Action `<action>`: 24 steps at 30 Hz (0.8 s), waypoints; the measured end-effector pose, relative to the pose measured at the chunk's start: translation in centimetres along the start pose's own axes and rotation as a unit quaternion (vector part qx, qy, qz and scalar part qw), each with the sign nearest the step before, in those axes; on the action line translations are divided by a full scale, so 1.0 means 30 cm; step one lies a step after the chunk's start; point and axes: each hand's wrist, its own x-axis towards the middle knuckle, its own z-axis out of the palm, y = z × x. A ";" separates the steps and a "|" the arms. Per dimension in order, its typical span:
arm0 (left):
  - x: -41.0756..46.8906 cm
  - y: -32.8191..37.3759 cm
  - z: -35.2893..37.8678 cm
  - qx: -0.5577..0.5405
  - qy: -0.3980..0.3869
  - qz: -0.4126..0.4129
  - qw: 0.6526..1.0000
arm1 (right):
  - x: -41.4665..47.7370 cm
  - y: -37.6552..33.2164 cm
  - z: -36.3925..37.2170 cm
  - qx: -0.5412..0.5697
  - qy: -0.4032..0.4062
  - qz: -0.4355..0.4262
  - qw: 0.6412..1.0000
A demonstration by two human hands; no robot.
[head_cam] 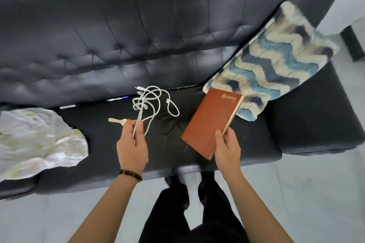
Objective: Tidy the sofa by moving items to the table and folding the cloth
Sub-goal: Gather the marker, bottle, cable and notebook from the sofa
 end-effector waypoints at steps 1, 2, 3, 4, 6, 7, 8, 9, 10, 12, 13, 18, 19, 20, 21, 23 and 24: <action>-0.009 0.050 -0.061 -0.002 0.008 0.024 1.000 | -0.047 -0.042 -0.033 0.005 0.010 -0.015 1.000; -0.020 0.091 -0.119 -0.003 0.014 0.049 0.999 | -0.093 -0.081 -0.065 0.008 0.021 -0.032 0.999; -0.033 0.125 -0.172 -0.007 0.020 0.070 0.997 | -0.136 -0.114 -0.095 0.011 0.032 -0.050 0.998; -0.044 0.151 -0.219 -0.015 0.027 0.086 0.996 | -0.177 -0.142 -0.120 0.016 0.043 -0.066 0.997; -0.065 0.191 -0.299 -0.042 0.032 0.118 0.992 | -0.262 -0.185 -0.159 0.033 0.068 -0.095 0.993; -0.074 0.204 -0.333 -0.053 0.027 0.141 0.988 | -0.309 -0.202 -0.173 0.043 0.080 -0.112 0.990; -0.083 0.213 -0.366 -0.060 0.016 0.166 0.984 | -0.358 -0.216 -0.182 0.056 0.092 -0.125 0.986; -0.090 0.219 -0.398 -0.061 0.000 0.188 0.980 | -0.410 -0.227 -0.186 0.073 0.107 -0.132 0.983; -0.095 0.217 -0.431 -0.059 -0.018 0.207 0.976 | -0.465 -0.233 -0.188 0.090 0.123 -0.132 0.979; -0.100 0.211 -0.484 -0.065 -0.057 0.238 0.967 | -0.574 -0.232 -0.187 0.118 0.159 -0.125 0.972; -0.101 0.203 -0.501 -0.074 -0.081 0.247 0.963 | -0.625 -0.219 -0.182 0.131 0.181 -0.118 0.967; -0.174 0.165 -0.458 -0.093 -0.199 0.248 0.944 | -0.858 -0.056 -0.188 0.169 0.296 -0.082 0.936; -0.206 0.171 -0.438 -0.090 -0.224 0.254 0.937 | -0.912 -0.017 -0.200 0.172 0.319 -0.071 0.929; -0.240 0.188 -0.419 -0.093 -0.250 0.262 0.927 | -0.968 0.018 -0.215 0.173 0.345 -0.061 0.921; -0.277 0.214 -0.399 -0.101 -0.274 0.273 0.917 | -1.023 0.045 -0.236 0.171 0.375 -0.053 0.909; -0.355 0.277 -0.362 -0.113 -0.316 0.301 0.892 | -1.133 0.096 -0.286 0.171 0.435 -0.042 0.883; -0.401 0.311 -0.345 -0.119 -0.335 0.319 0.879 | -1.189 0.121 -0.314 0.177 0.463 -0.041 0.868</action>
